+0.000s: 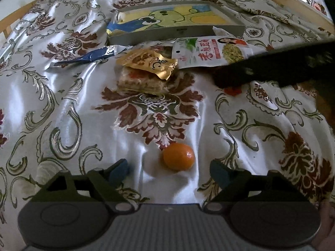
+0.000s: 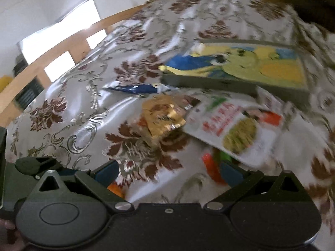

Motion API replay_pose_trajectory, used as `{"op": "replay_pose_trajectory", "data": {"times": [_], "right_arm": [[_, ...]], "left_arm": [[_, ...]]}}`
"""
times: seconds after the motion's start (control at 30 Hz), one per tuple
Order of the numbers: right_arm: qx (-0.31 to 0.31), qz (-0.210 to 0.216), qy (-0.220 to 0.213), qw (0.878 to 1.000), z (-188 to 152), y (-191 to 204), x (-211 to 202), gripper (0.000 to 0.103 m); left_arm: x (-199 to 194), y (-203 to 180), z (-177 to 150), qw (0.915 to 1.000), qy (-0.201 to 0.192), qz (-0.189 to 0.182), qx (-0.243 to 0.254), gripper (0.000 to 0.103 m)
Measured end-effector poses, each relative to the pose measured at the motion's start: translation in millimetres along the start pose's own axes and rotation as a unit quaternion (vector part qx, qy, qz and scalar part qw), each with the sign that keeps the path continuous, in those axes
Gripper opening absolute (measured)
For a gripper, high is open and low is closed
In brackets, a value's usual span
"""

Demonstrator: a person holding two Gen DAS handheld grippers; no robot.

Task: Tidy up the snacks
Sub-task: 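Grasp the orange mandarin with the left tool while the right tool grasps the gold packet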

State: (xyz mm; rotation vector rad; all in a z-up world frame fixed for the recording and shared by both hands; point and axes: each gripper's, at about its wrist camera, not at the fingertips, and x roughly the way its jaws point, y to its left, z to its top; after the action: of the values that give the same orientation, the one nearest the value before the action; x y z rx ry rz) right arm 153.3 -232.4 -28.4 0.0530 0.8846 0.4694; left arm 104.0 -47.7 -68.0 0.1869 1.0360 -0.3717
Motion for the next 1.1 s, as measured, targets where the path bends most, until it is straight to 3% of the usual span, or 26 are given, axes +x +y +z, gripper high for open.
{"op": "replay_pose_trajectory", "data": {"times": [0.3, 0.47, 0.53, 1.1], "right_arm": [[-0.060, 0.018, 0.007, 0.998, 34, 4, 59, 0.089], [-0.078, 0.013, 0.010, 0.997, 45, 2, 85, 0.084], [-0.084, 0.009, 0.011, 0.996, 47, 2, 93, 0.083], [-0.116, 0.013, 0.026, 0.993, 51, 13, 115, 0.061]], "left_arm": [[0, 1, 0, 0.9999, -0.010, -0.011, 0.002, 0.069], [0, 4, 1, 0.9997, -0.014, -0.018, -0.007, 0.052], [0, 6, 1, 0.9994, -0.016, -0.031, -0.009, 0.040], [1, 14, 1, 0.9979, -0.023, -0.045, -0.040, 0.038]]}}
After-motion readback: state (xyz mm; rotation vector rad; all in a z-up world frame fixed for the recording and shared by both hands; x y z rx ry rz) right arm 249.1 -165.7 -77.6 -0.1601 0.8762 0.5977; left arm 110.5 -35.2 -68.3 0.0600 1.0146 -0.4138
